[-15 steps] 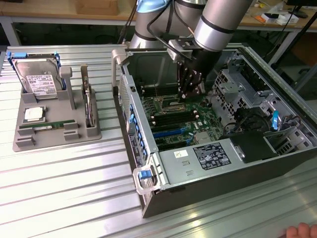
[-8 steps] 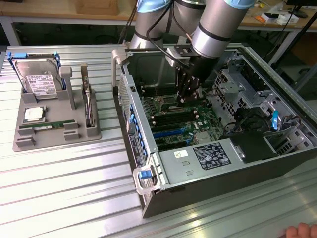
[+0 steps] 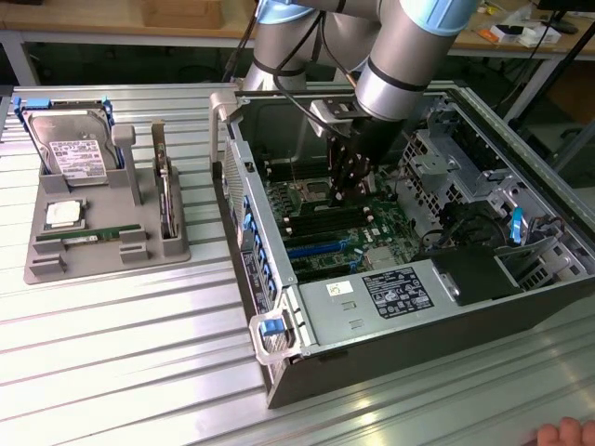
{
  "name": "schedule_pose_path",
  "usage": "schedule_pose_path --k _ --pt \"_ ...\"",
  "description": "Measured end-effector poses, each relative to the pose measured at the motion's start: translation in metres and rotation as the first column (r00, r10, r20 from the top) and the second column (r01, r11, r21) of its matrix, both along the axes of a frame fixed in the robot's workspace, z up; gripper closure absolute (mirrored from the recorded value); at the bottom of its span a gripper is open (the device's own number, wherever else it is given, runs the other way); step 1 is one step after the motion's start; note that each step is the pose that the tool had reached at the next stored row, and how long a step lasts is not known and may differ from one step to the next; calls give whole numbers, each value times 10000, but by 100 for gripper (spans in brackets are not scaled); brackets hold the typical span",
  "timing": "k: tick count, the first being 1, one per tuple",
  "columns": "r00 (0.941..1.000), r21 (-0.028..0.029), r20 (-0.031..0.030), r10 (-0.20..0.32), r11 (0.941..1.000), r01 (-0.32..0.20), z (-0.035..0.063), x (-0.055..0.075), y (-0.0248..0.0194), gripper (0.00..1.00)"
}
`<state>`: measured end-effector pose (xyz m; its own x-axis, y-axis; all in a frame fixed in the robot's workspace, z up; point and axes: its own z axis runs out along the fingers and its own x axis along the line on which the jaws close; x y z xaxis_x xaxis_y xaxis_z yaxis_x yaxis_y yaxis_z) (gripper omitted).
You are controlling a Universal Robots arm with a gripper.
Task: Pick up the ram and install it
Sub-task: 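Insert the ram into the slot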
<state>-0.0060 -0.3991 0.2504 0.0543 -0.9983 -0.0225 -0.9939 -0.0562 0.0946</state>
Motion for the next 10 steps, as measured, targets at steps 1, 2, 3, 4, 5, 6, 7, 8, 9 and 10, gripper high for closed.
schedule_pose_path --k 1,2,3,4,5,6,7,8,9,10 --pt "10000 27 1 -1 10000 1 -1 0 -6 87" --pt "10000 62 1 -2 10000 2 -1 0 -14 87" --pt "10000 90 1 -1 10000 1 0 0 -23 87" --pt "10000 112 1 -2 9999 2 -1 -1 -35 87" --pt "10000 113 1 -3 9999 3 -1 0 -35 87" --pt "10000 113 1 -1 9999 1 0 0 -36 87" --pt "10000 114 1 0 9999 0 -1 0 -77 87" --pt "10000 112 0 0 9999 0 0 0 -111 87" --pt "10000 114 1 -1 9999 1 -1 0 -111 87" --pt "10000 113 1 -1 9999 1 -1 -1 -111 87"
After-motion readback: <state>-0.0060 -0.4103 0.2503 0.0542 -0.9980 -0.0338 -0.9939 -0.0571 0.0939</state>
